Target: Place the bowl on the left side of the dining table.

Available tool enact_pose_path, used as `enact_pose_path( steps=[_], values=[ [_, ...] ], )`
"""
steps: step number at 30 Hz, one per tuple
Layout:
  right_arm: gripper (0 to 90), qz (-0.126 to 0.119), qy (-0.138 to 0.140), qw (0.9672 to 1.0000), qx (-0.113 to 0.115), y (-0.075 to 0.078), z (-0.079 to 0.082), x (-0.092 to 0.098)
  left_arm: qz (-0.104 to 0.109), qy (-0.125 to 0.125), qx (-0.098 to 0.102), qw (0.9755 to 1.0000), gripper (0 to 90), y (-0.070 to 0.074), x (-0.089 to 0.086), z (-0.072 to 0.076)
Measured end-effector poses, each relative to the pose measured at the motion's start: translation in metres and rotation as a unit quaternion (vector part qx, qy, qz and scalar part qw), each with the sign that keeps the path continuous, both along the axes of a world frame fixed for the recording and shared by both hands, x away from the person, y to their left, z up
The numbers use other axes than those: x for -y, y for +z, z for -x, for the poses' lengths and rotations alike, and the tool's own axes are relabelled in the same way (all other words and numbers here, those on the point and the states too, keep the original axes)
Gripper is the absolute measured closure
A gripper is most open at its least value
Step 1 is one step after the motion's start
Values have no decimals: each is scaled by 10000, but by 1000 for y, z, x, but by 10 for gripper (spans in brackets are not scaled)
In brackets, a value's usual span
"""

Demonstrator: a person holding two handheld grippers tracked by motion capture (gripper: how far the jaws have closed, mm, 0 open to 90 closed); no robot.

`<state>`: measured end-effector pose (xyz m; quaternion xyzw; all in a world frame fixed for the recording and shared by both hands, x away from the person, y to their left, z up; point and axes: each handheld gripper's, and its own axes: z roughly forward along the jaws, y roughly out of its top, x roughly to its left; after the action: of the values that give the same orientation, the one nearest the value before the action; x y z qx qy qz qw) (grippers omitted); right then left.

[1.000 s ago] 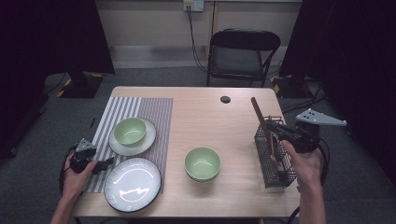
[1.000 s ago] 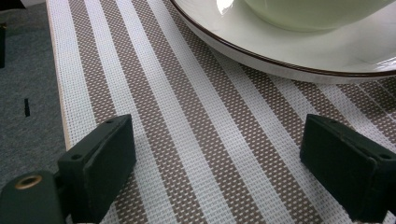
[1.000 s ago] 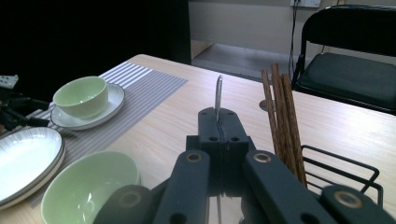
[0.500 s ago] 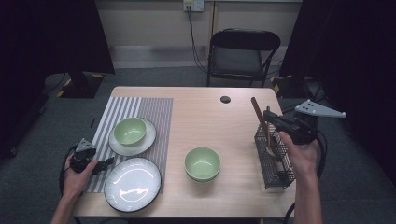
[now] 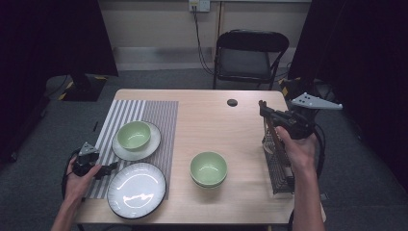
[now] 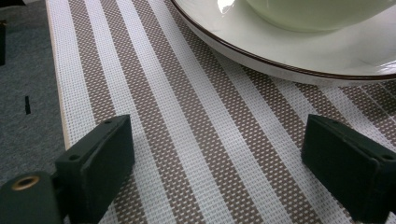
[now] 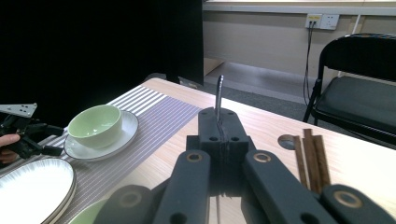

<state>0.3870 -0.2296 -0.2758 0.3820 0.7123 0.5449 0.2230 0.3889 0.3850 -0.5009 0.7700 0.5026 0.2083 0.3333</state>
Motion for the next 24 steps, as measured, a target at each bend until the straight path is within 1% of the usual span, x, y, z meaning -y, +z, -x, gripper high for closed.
enact_pose_path(
  steps=[2, 3, 5, 6, 8, 10, 11, 12, 14, 16, 18, 20, 24],
  values=[
    [900, -11, 54, 10000, -10, -1, -1, -3, -2, 95, -5, 10000, 132, 1, 0, 1],
    [900, 7, 103, 9999, -17, -2, -2, -5, 34, 128, -16, 9999, 153, 2, -1, 1],
    [900, 20, 180, 9998, 4, -4, -3, -9, 100, 123, -43, 9999, 154, 2, -2, 2],
    [900, 38, 181, 9998, -19, -5, -4, -10, 72, 107, -49, 9999, 154, 3, -2, 3],
    [900, 42, 212, 9998, -37, -6, -5, -12, 142, 64, -85, 9998, 157, 3, -1, 5],
    [900, 64, 221, 9997, -57, -7, -6, -15, 49, 104, -100, 9999, 168, 4, 0, 6],
    [900, 62, 261, 9996, -59, -8, -7, -17, 120, 103, -139, 9998, 167, 5, -1, 7],
    [900, 66, 270, 9996, -69, -8, -8, -19, 283, 109, -142, 9994, 164, 6, -1, 7],
    [900, 95, 313, 9994, -79, -10, -10, -23, 379, 104, -130, 9991, 164, 9, -1, 10],
    [900, 96, 349, 9993, -102, -12, -11, -26, 280, 59, -62, 9996, 164, 12, 0, 13],
    [900, 88, 370, 9992, -111, -13, -12, -30, 322, 50, -13, 9995, 164, 15, 2, 17],
    [900, 69, 409, 9991, -123, -13, -14, -33, 270, -1, 42, 9996, 164, 17, 4, 21],
    [900, 63, 470, 9988, -144, -15, -16, -40, 270, -78, 121, 9995, 164, 22, 8, 30]
  ],
)
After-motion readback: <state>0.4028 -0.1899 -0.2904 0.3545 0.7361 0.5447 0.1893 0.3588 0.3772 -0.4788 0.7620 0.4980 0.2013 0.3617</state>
